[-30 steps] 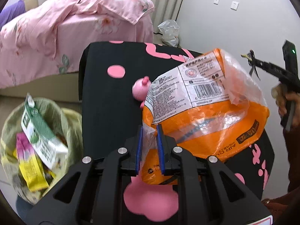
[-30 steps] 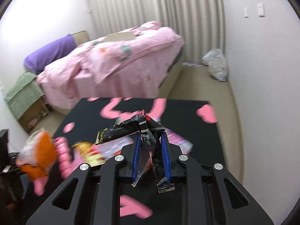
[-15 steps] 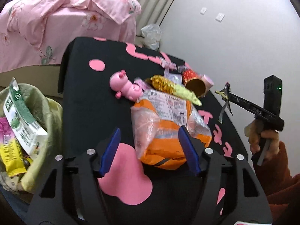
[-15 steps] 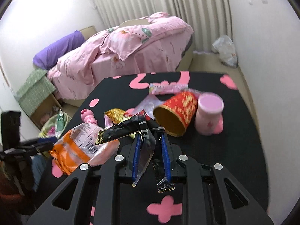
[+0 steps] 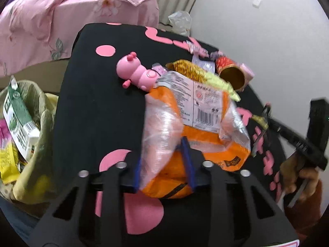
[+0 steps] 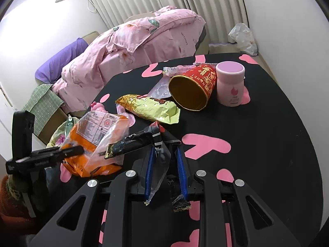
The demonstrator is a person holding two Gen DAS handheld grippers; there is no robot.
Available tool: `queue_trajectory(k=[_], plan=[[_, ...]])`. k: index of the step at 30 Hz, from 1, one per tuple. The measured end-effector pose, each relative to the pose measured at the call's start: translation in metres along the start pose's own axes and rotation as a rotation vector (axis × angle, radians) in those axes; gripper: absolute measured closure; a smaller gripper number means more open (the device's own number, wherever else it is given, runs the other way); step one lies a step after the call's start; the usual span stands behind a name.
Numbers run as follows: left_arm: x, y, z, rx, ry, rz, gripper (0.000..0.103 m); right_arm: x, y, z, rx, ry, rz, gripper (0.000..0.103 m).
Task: Collect trash
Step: 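Lift the orange bag and black wrapper and carry both over the trash bin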
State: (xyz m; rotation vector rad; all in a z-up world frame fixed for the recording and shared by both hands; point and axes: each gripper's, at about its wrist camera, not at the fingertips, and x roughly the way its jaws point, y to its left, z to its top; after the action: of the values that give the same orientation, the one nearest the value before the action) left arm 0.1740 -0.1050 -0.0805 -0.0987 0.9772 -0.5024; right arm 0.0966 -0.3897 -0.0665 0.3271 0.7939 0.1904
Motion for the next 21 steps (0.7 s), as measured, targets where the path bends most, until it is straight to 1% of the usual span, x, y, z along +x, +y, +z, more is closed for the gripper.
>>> queue_trajectory(k=[2, 6, 10, 13, 17, 21], plan=[[-0.011, 0.001, 0.0, -0.009, -0.039, -0.012, 0.081, -0.001, 0.001, -0.001, -0.003, -0.001, 0.001, 0.081], [-0.034, -0.005, 0.002, 0.013, -0.117, 0.004, 0.086, -0.003, 0.008, -0.002, -0.017, -0.006, 0.006, 0.081], [-0.051, -0.011, 0.002, 0.044, -0.157, 0.028, 0.086, -0.009, 0.019, -0.001, -0.068, -0.025, -0.006, 0.081], [-0.063, -0.012, 0.001, 0.055, -0.184, 0.033, 0.086, -0.017, 0.033, 0.001, -0.111, -0.048, -0.005, 0.081], [-0.081, -0.007, -0.002, 0.044, -0.225, 0.038, 0.086, -0.027, 0.053, 0.005, -0.166, -0.077, 0.004, 0.081], [-0.108, 0.004, -0.004, 0.033, -0.278, 0.054, 0.086, -0.031, 0.078, 0.014, -0.231, -0.093, -0.001, 0.081]])
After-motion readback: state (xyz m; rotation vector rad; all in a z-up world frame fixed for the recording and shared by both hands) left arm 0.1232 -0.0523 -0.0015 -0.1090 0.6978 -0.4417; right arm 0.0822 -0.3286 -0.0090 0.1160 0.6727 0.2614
